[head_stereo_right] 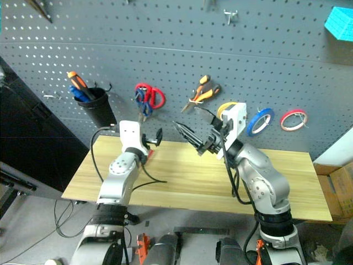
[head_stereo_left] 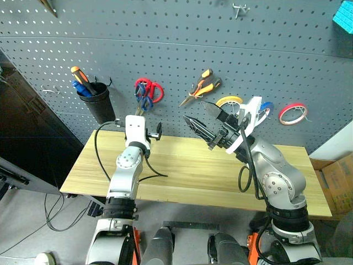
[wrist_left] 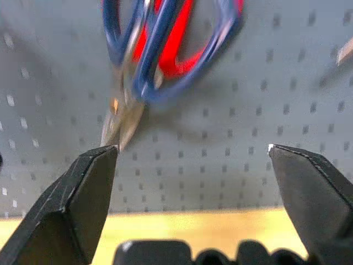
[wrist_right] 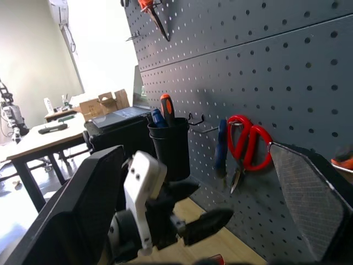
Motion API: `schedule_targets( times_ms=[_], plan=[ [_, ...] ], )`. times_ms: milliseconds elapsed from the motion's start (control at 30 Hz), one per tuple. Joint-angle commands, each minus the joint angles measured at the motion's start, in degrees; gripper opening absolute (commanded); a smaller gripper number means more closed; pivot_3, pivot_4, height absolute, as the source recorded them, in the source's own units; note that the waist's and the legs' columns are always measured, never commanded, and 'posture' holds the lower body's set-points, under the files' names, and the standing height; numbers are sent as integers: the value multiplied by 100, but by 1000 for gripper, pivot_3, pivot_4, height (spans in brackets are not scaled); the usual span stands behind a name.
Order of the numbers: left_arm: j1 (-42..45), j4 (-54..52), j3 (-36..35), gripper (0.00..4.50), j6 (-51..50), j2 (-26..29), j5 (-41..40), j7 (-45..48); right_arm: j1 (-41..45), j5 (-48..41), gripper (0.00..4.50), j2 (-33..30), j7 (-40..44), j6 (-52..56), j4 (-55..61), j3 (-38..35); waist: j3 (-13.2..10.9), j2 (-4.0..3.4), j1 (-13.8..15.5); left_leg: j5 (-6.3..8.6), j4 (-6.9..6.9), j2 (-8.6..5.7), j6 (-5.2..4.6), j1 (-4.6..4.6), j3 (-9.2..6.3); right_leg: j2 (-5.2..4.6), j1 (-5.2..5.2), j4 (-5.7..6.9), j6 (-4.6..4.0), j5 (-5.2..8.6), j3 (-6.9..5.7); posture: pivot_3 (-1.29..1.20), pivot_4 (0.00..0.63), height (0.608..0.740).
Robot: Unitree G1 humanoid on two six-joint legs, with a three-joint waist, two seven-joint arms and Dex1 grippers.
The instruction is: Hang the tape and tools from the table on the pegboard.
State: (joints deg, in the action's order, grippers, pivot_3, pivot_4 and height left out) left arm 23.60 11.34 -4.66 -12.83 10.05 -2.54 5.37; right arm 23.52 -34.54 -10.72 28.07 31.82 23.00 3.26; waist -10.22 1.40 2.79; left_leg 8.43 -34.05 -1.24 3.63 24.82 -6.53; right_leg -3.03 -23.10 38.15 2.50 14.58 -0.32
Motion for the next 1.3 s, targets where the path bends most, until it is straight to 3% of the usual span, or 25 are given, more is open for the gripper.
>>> schedule_targets(
  times_ms=[33,167,500,800,1100,1300],
  plan=[
    [-324,-590,-66,4478,-398,224,21,77,-154,100,4500,-116,166,-78,278,262,0,0,-18,0,0,1,0,0,0,0,0,0,0,0,0,156,148,740],
    [-692,-696,-189,4478,-965,647,19,235,-225,931,4500,-426,381,-286,-22,1127,-10,-2,-103,0,0,4,-1,-5,0,1,0,4,15,12,-1,165,183,740],
    [49,770,-49,4478,-1268,1693,24,1195,598,1799,4500,171,244,-192,-1173,1825,-209,3,-129,-19,1,10,-31,-8,-3,-8,-6,47,-26,37,-16,157,274,740],
    [1442,3228,104,4478,-736,1829,25,2138,1077,2230,4500,332,316,244,-1533,2155,-560,38,-164,-25,7,20,-40,6,7,-9,-27,64,-23,44,-24,96,358,740],
    [2416,5417,344,4478,161,1755,387,2417,1094,2599,4500,387,158,820,-1476,2287,-837,65,-328,-21,13,24,-38,60,11,-9,-89,88,-18,47,-26,14,411,740],
    [2530,5652,326,2538,162,1733,400,2640,880,2626,4500,340,79,1143,-1111,2210,-888,60,-464,-21,8,17,-38,80,15,-15,-101,86,-8,52,-20,-6,424,740]
  ],
)
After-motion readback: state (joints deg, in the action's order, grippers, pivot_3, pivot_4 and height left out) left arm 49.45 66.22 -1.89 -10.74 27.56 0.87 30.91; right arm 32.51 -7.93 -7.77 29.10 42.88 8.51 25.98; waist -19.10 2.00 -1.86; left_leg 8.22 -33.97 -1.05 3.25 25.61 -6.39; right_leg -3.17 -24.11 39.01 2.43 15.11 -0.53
